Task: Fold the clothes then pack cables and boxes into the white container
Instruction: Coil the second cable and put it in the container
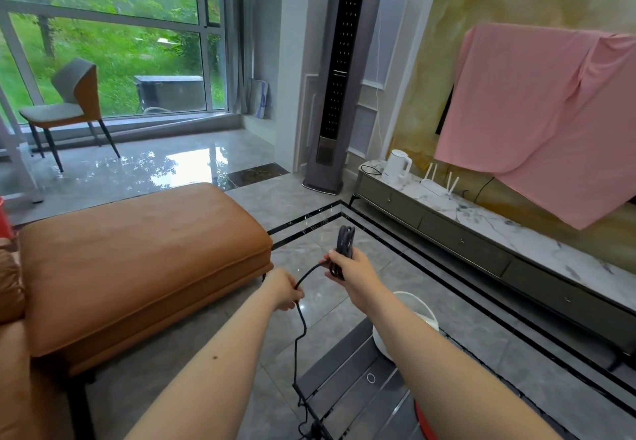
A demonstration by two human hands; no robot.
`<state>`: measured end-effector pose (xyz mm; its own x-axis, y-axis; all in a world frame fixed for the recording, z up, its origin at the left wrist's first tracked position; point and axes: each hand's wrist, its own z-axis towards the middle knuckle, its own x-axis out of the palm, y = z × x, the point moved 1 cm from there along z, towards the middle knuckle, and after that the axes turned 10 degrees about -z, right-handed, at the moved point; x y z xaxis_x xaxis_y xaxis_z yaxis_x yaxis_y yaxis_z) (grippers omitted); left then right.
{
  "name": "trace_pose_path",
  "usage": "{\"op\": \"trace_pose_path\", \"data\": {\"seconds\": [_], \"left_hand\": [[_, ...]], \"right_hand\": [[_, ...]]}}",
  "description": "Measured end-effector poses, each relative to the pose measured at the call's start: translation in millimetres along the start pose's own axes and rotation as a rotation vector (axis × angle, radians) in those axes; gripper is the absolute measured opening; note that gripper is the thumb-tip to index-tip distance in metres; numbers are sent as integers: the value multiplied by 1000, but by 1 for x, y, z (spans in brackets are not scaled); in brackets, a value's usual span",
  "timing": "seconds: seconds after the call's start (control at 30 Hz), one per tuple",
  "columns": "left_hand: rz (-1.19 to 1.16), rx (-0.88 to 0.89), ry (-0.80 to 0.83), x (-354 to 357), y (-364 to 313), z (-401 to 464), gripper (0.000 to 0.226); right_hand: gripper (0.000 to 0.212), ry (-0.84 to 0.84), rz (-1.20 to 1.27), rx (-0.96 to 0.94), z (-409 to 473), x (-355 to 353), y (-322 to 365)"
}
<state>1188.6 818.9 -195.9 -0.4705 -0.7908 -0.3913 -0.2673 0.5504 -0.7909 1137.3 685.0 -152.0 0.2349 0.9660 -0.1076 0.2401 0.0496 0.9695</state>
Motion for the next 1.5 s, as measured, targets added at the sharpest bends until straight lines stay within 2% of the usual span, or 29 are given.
{"op": "trace_pose_path", "data": {"seconds": [0.1,0.2,0.4,0.47,0.53,0.6,0.67,0.77,0.83,0.9,0.97,1.13,1.27,1.37,1.5], "left_hand": [[1,66,-58,-3,-1,1,24],[-6,132,-72,-8,-5,0,19],[-59,258,-69,-22,-16,-8,21],[-51,287,-67,-28,-28,-11,20],[-66,290,-63,-32,-38,-14,17],[-76,289,-64,-34,-49,-18,15],[-92,268,-55,-35,-58,-21,15],[-132,212,-13,-34,-70,-26,9],[-164,177,9,-32,-77,-30,5],[-204,147,2,-29,-83,-31,11],[-243,106,-12,-26,-89,-32,16],[-241,25,-29,-22,-98,-27,20],[-207,27,-43,-17,-98,-26,17],[-194,53,-54,-15,-99,-30,13],[-331,87,-25,-15,-92,-32,10]], "right_hand": [[11,25,124,-32,-1,-3,2],[17,19,252,-46,1,-8,5],[16,81,300,-54,1,-20,5],[15,115,224,-47,2,-21,7],[15,135,-8,-45,2,-19,8],[16,113,-242,-46,1,-15,6],[12,69,-327,-20,0,-14,2],[10,55,-381,5,-3,-15,-1],[16,90,-405,-1,-7,-14,-1],[21,111,-434,-41,-10,-13,-2],[14,116,-447,-64,-12,-12,-1],[14,152,-334,-51,-14,-9,-2],[18,191,-344,-57,-15,-8,-5],[17,148,-390,-23,-12,-8,-6],[19,86,-375,19,-10,-6,-7]]}}
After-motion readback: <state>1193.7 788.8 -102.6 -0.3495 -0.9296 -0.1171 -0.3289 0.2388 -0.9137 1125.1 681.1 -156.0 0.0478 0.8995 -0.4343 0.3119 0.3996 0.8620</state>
